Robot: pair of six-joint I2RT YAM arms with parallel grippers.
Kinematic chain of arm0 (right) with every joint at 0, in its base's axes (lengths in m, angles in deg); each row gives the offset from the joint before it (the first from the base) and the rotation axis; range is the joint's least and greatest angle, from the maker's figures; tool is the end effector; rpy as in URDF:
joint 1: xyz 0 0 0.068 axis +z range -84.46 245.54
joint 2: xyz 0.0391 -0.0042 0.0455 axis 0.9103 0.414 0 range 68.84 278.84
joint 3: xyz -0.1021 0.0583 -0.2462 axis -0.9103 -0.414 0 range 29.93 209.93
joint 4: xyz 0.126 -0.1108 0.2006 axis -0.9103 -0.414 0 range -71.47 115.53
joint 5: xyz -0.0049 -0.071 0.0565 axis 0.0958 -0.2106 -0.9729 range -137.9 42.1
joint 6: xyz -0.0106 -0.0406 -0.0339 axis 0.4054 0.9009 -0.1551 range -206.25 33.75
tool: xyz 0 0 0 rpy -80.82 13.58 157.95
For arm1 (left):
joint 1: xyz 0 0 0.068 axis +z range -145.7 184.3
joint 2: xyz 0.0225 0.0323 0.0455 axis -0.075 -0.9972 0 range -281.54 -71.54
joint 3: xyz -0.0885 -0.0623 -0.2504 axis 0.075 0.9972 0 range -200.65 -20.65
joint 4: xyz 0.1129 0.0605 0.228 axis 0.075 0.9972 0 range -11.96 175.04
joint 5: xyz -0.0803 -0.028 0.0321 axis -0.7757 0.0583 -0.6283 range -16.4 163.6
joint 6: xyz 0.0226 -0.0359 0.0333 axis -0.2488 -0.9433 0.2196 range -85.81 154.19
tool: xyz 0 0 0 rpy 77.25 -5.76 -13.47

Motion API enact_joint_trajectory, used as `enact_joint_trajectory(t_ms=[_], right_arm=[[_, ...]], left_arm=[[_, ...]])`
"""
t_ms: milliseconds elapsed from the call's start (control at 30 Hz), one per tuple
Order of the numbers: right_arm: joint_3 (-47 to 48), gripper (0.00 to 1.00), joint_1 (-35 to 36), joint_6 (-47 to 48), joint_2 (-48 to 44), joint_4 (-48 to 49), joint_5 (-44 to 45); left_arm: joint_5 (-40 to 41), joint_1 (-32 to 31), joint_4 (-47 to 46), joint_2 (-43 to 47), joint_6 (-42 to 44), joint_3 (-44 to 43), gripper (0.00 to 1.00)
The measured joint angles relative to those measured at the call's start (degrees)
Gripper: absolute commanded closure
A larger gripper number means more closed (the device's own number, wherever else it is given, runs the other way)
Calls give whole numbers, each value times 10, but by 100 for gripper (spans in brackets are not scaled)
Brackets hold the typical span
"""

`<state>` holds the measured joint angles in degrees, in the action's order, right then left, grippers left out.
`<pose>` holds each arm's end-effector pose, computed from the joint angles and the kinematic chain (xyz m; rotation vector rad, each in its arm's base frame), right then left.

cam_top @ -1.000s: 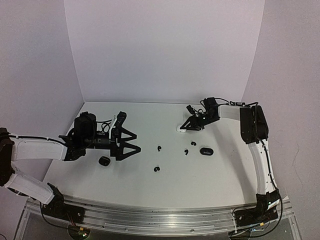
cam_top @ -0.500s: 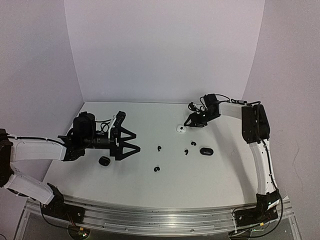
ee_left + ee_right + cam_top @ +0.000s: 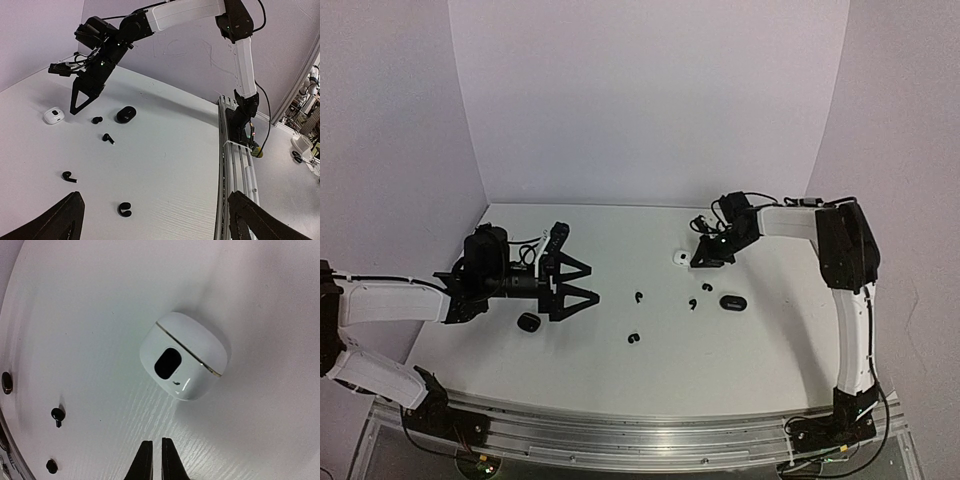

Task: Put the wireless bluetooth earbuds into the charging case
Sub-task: Adjust the charging case with the earbuds at the center of the board.

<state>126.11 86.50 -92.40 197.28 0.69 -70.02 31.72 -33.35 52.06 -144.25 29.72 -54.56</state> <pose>0.4449 0.1847 0.1503 -0.4827 2.5526 0.6723 0.1977 -0.1825 0.2364 1.0469 1.5773 -1.1658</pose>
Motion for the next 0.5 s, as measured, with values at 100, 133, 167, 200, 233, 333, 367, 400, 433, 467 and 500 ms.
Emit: enact_joint_trajectory(t_ms=[100,133,167,200,233,333,367,400,433,467,500], right_arm=[[1,95,11,-10,6,1,1],[2,96,14,-13,9,2,2],[4,96,16,-16,12,2,3],[8,97,16,-19,16,2,5],[11,97,16,-22,21,3,6],[22,97,16,-28,38,5,11],[25,97,16,-30,43,6,12],[28,97,16,-31,49,6,13],[31,97,15,-32,53,8,11],[36,97,16,-34,55,9,13],[41,98,16,-35,57,9,14]], left_arm=[[0,0,0,0,0,0,1],[0,0,0,0,0,0,1],[0,0,0,0,0,0,1],[0,0,0,0,0,0,1],[0,0,0,0,0,0,1],[0,0,0,2,1,0,1],[0,0,0,2,1,0,1],[0,0,0,3,1,0,1],[0,0,0,4,1,0,1],[0,0,0,4,1,0,1],[0,0,0,5,1,0,1]])
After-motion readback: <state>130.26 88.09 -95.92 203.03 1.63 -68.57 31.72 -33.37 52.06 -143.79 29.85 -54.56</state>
